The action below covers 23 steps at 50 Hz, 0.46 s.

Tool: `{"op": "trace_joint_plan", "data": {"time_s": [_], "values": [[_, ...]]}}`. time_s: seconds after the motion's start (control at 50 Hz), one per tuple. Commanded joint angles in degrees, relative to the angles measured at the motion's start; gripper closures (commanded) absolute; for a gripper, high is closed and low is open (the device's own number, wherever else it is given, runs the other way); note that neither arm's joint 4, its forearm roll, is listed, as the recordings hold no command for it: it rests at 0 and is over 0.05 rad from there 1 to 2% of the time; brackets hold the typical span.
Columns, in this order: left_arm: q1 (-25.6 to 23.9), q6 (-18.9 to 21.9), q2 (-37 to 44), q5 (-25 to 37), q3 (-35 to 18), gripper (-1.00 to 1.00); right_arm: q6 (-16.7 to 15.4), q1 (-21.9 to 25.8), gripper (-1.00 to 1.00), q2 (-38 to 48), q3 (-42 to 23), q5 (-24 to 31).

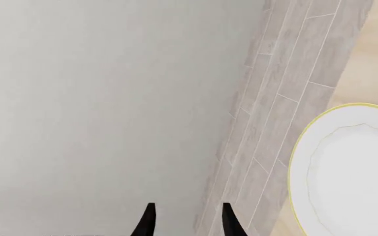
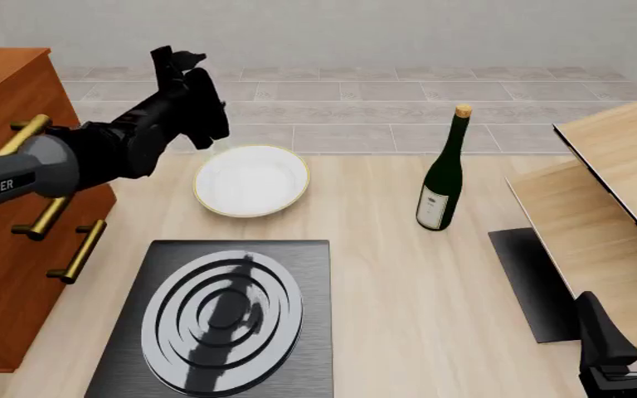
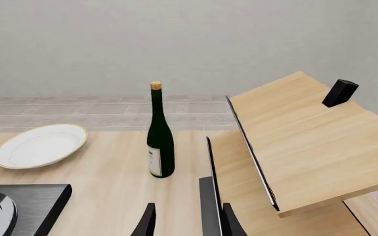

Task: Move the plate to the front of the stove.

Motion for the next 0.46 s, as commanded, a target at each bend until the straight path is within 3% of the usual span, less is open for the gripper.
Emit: {"op": "trace_joint_plan", "data": {"time_s": [0.02,0.22,0.46], "values": [[0.13,-0.63,-1.49,-2.56,1.73,-1.00,0.01,-0.01,-1.00,-0.03,0.00,0.02],[-0.26,-1.57,-2.74,-4.50,3.59,-1.00,0.04,-0.01,-1.00,0.00,0.00,0.00],[-3.78,-2.23,-6.49,-7.61,9.68,-1.00,0.00,-0.01,-1.00,-0.07,0.00,0.04]]}}
